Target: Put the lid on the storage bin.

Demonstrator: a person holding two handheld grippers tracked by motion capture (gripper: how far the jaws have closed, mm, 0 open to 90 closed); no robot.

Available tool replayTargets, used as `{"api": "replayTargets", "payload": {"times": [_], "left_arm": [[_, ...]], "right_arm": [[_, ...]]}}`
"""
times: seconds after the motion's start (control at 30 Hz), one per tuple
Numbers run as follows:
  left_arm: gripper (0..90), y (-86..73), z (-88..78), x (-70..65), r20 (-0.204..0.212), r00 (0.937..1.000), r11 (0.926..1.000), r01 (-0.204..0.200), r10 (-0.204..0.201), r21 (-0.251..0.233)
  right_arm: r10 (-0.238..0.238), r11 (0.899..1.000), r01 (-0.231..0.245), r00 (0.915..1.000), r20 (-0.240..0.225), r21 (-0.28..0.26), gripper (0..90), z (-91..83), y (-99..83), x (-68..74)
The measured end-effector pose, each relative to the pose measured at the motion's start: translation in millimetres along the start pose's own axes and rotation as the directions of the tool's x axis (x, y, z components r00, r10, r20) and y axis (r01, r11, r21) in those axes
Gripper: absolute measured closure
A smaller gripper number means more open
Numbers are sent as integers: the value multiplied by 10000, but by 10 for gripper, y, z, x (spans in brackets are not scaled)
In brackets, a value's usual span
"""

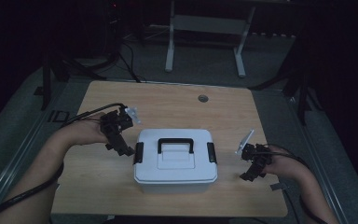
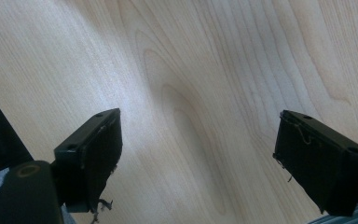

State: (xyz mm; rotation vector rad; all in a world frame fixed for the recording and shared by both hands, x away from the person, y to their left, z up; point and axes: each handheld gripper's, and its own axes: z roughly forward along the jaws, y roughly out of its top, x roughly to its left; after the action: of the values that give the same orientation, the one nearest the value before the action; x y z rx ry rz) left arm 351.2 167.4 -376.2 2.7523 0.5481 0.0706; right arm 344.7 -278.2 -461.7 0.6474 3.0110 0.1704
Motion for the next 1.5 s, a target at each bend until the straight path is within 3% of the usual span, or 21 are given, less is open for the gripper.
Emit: {"api": "replayTargets", "payload": {"times": [0.07,0.3,0.37,0.63,1.0,1.17,1.27,1.5], "left_arm": [[10,-71,6,6,-168,9998,10000,48,-47,84],[10,-325,1,-15,-118,9991,9991,407,-408,-124],[10,-387,18,-35,-281,9989,9991,390,-385,152],[10,-693,-26,-111,-300,9974,9975,646,-655,-283],[11,-1058,168,-89,-128,9935,9920,1120,-1129,-585],[10,-1199,269,-69,-59,9895,9860,1434,-1444,-846],[11,-1281,312,-56,58,9855,9786,1691,-1696,-1174],[10,-1436,443,-66,138,9802,9717,1977,-1976,-1290]], "right_arm": [[22,10000,-22,10000,12,-2,146,-6,-10,7],[95,9999,-95,9999,37,-84,146,0,-48,8],[93,9999,-93,10000,35,-57,147,8,-54,15],[119,9998,-120,9999,-31,-142,146,31,-85,25],[292,9979,-298,9995,-118,-578,146,77,-151,29],[472,9961,-479,9988,-120,-745,146,102,-194,17],[514,9947,-520,9986,-90,-882,146,113,-221,20],[871,9892,-880,9961,-122,-1169,136,144,-302,17]]}}
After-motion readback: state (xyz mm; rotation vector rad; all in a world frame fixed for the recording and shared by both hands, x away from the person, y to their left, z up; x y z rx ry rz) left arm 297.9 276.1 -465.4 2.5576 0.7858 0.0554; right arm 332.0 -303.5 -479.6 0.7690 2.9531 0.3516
